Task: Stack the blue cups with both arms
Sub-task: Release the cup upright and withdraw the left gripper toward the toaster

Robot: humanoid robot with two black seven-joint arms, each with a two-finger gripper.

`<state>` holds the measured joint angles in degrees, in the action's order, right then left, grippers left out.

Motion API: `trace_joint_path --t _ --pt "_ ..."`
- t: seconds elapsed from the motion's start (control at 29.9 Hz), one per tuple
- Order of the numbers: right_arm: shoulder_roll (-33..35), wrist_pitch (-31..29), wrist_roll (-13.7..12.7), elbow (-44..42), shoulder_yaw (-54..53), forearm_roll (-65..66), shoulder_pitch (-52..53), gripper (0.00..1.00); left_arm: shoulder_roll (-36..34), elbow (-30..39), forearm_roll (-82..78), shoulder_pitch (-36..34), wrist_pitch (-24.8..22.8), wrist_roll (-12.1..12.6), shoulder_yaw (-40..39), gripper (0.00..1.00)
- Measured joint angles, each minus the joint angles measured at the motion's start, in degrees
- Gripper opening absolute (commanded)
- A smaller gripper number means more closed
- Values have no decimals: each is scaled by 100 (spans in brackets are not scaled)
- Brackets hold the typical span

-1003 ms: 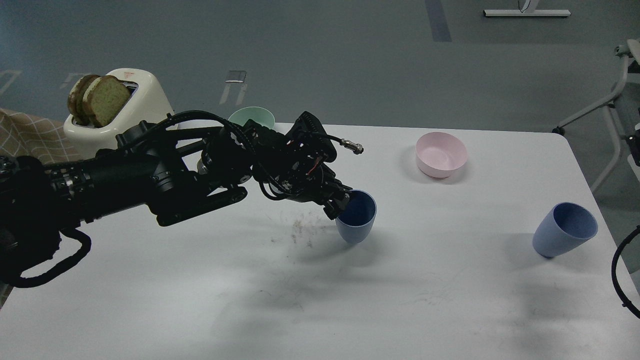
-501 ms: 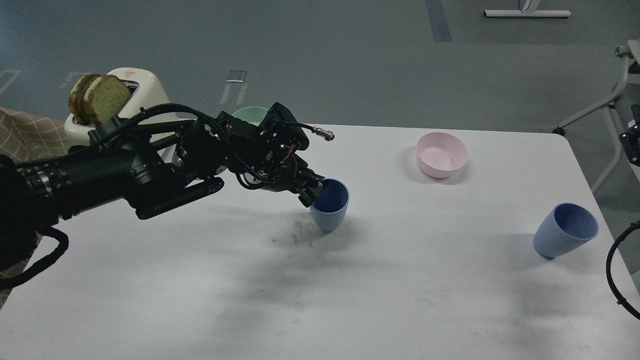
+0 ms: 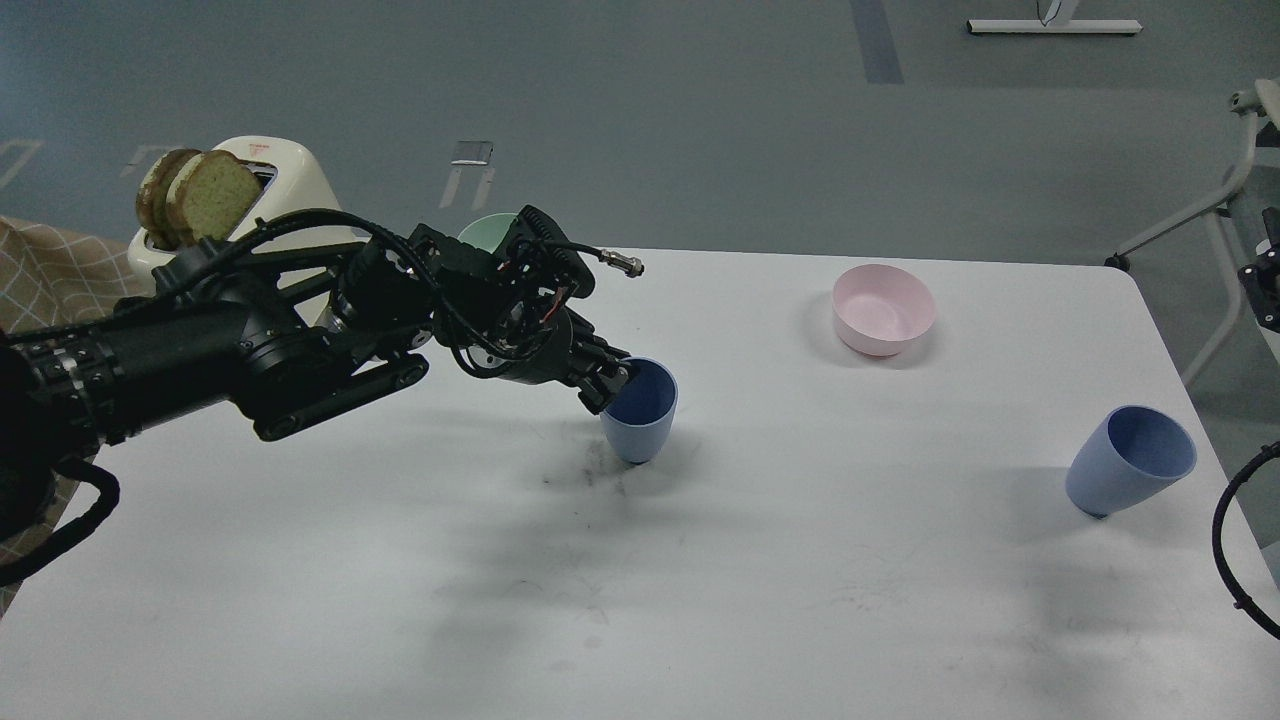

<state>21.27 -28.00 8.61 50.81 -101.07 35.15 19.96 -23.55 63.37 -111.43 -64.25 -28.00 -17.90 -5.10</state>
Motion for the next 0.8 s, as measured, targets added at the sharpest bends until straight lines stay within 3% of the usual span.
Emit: trace_joint_path --t 0.2,0.37,0.6,0.8 --pt "0 0 0 0 0 0 -13 100 -23 0 218 6 0 5 -79 89" --pt "20 0 0 143 10 0 -45 100 -381 -20 1066 -17 0 16 -770 97" --pt "296 0 3 1173 -24 66 -311 100 -817 -168 3379 255 459 5 -2049 98" --pt "980 0 -5 1786 36 864 -397 100 -957 -186 6195 1120 776 16 -3553 98"
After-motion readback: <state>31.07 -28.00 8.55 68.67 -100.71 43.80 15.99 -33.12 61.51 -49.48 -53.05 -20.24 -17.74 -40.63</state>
